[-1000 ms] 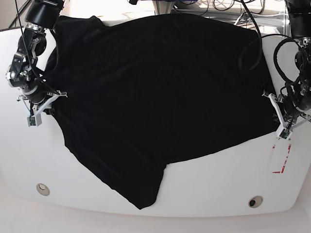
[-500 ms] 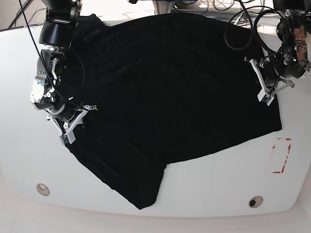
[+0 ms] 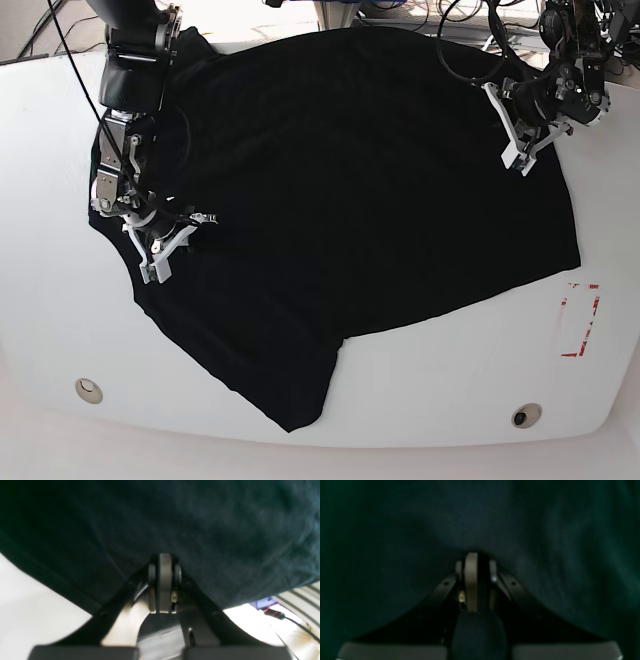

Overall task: Layout the t-shirt on the table in an organized manner, then fold the t-shirt properly
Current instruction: 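Drag the held shirt edges with both grippers toward the collar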

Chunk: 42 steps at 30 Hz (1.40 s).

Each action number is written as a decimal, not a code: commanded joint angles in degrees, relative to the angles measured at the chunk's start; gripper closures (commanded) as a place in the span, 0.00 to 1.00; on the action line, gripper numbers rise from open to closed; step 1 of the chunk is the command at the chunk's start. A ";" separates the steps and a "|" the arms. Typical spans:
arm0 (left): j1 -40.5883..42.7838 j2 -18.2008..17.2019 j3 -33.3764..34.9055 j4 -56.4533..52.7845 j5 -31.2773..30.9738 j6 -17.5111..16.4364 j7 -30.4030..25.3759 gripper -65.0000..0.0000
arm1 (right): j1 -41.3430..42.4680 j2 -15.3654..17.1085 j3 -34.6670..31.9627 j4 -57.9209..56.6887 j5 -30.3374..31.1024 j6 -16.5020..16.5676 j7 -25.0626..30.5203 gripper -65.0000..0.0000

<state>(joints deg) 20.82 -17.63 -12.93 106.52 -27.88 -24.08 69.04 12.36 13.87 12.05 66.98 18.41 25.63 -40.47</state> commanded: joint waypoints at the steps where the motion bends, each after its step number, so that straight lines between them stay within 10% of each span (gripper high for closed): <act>1: -1.26 -1.32 -0.30 -1.25 0.05 0.03 -0.77 1.00 | 1.66 1.12 0.21 -3.73 -1.49 -0.70 1.30 0.90; 16: -18.40 -10.64 9.10 -23.93 0.05 0.03 -8.86 1.00 | -4.93 4.73 0.74 -5.49 -1.05 -0.62 3.24 0.91; 42: -30.27 -13.01 16.93 -32.98 0.05 0.03 -20.99 1.00 | -20.14 4.46 4.78 7.96 2.20 -1.06 0.34 0.91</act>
<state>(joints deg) -8.29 -29.61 4.43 72.73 -27.99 -24.40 49.58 -5.19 17.78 15.75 73.82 25.93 27.03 -29.19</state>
